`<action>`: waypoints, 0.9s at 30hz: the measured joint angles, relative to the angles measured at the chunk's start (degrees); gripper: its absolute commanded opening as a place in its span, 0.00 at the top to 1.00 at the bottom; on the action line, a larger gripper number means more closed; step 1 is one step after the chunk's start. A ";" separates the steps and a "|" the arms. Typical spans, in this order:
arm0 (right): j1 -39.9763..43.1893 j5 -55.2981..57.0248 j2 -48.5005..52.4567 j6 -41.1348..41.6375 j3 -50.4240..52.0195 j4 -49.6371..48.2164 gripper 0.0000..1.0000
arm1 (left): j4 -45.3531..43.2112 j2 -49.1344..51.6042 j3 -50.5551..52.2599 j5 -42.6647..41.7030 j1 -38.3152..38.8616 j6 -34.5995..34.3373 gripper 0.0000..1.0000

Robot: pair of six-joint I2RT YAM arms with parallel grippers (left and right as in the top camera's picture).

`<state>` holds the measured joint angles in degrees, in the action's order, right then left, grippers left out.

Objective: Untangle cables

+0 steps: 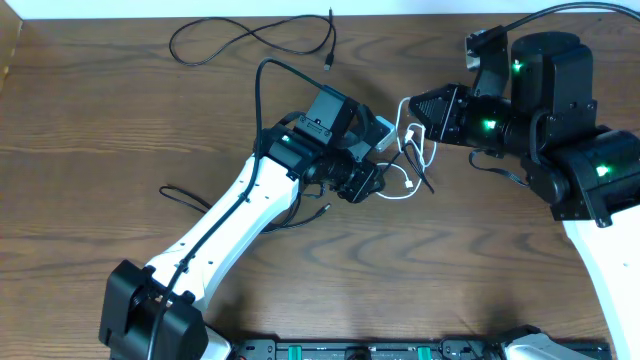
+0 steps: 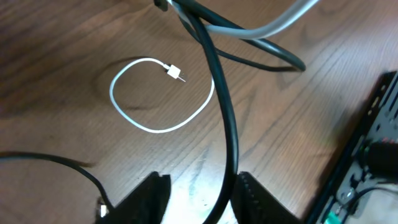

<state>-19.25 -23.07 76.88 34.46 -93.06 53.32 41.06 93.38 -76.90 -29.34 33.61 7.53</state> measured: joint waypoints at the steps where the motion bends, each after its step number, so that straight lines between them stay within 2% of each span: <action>1: 0.00 0.02 0.00 0.00 0.00 0.00 0.99 | 0.00 0.00 0.00 -0.02 0.00 0.02 0.66; 5: 0.00 0.20 0.00 0.04 0.02 0.00 0.99 | 0.00 0.00 0.00 -0.02 0.00 0.04 0.67; 6: 0.00 0.22 0.00 0.07 0.00 0.00 0.99 | 0.00 0.00 0.00 -0.02 0.00 0.04 0.69; 7: 0.00 0.22 0.00 0.07 0.00 0.00 0.99 | 0.00 0.00 0.00 -0.02 0.00 0.04 0.73; 9: 0.00 0.24 0.00 0.07 0.00 0.00 0.99 | 0.02 0.00 0.00 -0.09 0.00 -0.11 0.92; 19: 0.04 5.84 0.00 0.28 0.02 5.64 0.99 | 0.46 0.00 0.00 1.09 -0.09 -1.77 0.92; 27: 6.60 11.13 -0.13 -0.13 -0.28 7.10 0.99 | 7.26 0.00 0.00 13.29 -4.50 -10.75 0.93</action>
<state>-12.64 -11.94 76.75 34.33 -93.34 60.42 48.31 93.38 -76.90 -16.05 29.10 -3.22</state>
